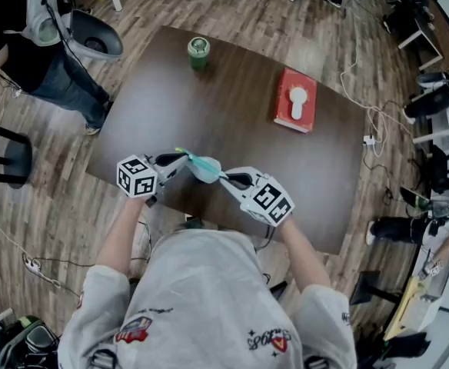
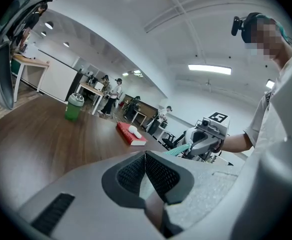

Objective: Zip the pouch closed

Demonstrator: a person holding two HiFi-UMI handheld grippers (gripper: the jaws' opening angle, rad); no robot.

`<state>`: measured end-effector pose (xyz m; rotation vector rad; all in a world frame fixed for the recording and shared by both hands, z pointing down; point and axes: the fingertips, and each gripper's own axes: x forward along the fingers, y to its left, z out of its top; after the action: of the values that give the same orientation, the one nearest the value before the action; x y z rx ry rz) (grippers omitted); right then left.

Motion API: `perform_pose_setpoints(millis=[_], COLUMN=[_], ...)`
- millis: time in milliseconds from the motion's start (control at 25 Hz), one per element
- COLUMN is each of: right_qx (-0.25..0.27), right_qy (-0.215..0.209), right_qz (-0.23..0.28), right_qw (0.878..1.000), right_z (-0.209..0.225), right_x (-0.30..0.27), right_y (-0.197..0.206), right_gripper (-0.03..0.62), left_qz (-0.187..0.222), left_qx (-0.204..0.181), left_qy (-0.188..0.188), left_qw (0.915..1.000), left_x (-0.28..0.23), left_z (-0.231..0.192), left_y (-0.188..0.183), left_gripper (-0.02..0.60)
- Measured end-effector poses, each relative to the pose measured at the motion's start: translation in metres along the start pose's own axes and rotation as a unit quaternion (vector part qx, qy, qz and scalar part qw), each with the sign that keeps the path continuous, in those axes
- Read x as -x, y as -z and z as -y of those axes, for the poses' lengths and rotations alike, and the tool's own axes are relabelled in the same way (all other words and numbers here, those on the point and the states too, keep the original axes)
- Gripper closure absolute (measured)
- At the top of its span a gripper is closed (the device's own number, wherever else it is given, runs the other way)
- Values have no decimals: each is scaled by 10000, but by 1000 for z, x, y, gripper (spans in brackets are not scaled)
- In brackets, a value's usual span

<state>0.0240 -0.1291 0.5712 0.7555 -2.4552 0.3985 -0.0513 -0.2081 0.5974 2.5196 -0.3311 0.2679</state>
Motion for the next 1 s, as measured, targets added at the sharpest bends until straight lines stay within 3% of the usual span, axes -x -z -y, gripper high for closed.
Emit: perform_pose_setpoints(millis=[1000], right_qx=[37], right_qy=[-80], right_qz=[-52], right_qw=[9999], right_z=[1], right_x=[-5], right_y=[4], right_gripper=[583], left_qz=[33], left_qx=[127], left_qy=[-139], left_qw=[9998], left_x=[-3], left_z=[-11], left_y=[8], left_gripper=[577])
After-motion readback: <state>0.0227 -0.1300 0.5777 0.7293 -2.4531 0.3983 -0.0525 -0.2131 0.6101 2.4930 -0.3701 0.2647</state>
